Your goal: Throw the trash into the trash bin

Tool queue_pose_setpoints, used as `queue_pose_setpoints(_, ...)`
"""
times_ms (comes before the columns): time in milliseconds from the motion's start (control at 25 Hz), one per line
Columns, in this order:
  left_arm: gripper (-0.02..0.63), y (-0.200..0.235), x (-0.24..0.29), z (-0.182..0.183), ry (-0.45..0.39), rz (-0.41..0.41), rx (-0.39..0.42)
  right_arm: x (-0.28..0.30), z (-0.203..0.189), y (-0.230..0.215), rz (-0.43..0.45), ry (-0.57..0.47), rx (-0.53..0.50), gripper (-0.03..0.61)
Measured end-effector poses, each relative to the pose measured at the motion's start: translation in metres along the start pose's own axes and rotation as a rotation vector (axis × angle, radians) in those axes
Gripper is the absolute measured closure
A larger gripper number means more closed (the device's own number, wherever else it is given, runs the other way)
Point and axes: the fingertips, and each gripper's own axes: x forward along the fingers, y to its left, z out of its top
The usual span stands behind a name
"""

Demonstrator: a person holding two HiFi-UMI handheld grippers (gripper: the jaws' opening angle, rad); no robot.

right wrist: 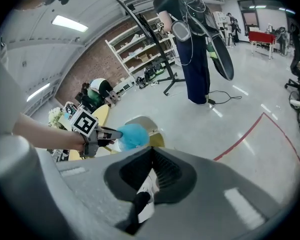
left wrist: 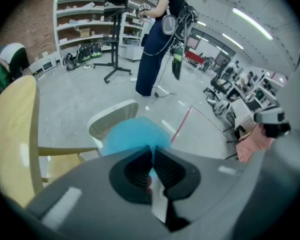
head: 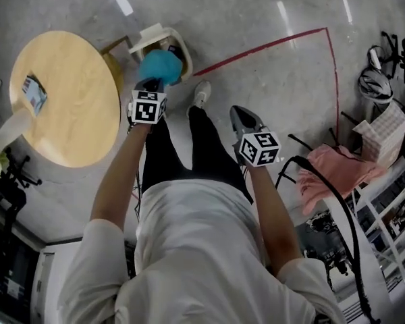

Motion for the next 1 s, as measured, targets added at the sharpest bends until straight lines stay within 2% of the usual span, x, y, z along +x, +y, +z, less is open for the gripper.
queue_pose_setpoints(440, 0.607, 0.017, 0.058, -0.031, 0.019, -0.011, -0.085, 0.047, -0.018, 0.000, 0.054, 0.054, -0.015, 0.577)
queue_pose_setpoints(1000, 0.607, 0.031, 0.120, -0.052, -0.005, -0.017, -0.153, 0.099, -0.052, -0.018, 0.072, 0.098, -0.027, 0.577)
